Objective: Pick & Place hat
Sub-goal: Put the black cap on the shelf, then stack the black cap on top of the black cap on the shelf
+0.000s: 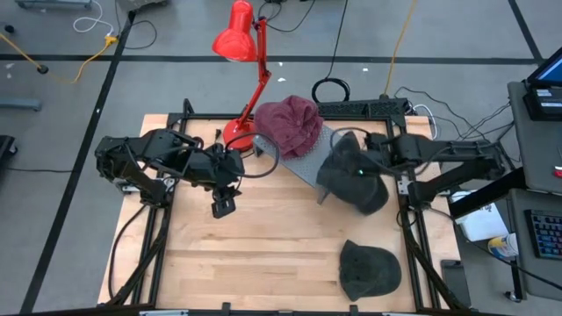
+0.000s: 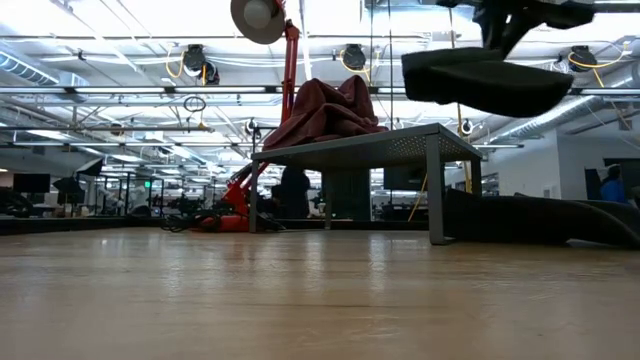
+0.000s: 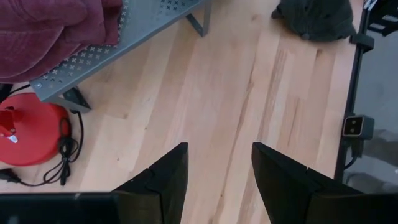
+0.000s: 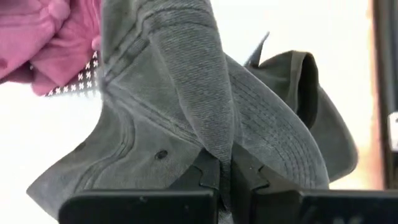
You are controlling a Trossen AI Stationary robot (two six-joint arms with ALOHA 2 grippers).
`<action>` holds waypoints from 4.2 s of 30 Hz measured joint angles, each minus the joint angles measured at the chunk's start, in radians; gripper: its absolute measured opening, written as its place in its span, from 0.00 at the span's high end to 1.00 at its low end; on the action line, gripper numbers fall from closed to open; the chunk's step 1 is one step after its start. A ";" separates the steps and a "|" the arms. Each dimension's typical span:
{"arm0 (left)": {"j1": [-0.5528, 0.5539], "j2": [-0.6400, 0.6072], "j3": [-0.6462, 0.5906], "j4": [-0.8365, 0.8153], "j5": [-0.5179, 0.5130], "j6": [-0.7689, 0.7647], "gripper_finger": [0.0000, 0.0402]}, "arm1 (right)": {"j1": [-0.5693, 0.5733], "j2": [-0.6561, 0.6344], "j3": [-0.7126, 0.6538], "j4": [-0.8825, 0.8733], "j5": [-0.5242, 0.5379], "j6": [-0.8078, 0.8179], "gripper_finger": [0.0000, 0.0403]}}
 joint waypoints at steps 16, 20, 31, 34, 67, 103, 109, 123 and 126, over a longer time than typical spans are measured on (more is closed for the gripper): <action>0.000 0.000 0.000 -0.025 0.010 -0.002 0.55 | -0.226 0.206 0.294 -0.008 0.016 -0.335 1.00; 0.000 0.000 0.000 -0.029 0.022 -0.003 0.55 | -0.250 0.209 0.299 0.011 0.017 -0.339 1.00; 0.000 0.000 0.000 -0.034 0.023 -0.001 0.55 | -0.258 0.210 0.202 0.101 0.021 -0.295 1.00; 0.000 0.000 0.000 -0.034 0.023 0.002 0.55 | -0.258 0.209 0.160 0.152 0.019 -0.283 1.00; 0.000 0.000 0.000 -0.041 0.023 0.031 0.55 | -0.257 0.198 0.008 0.328 -0.040 -0.336 0.63; 0.000 0.000 0.000 -0.039 0.026 -0.074 0.55 | -0.275 -0.046 0.008 0.018 -0.457 -0.709 0.55; 0.000 0.000 0.000 -0.039 0.026 -0.141 0.55 | -0.275 -0.045 0.008 0.002 -0.487 -0.828 0.56; 0.000 0.000 0.000 -0.034 0.015 -0.194 0.55 | -0.245 -0.045 0.008 -0.033 -0.703 -0.963 0.58; 0.000 0.000 0.000 -0.028 0.014 -0.202 0.55 | -0.188 -0.045 0.008 -0.065 -0.610 -0.933 0.58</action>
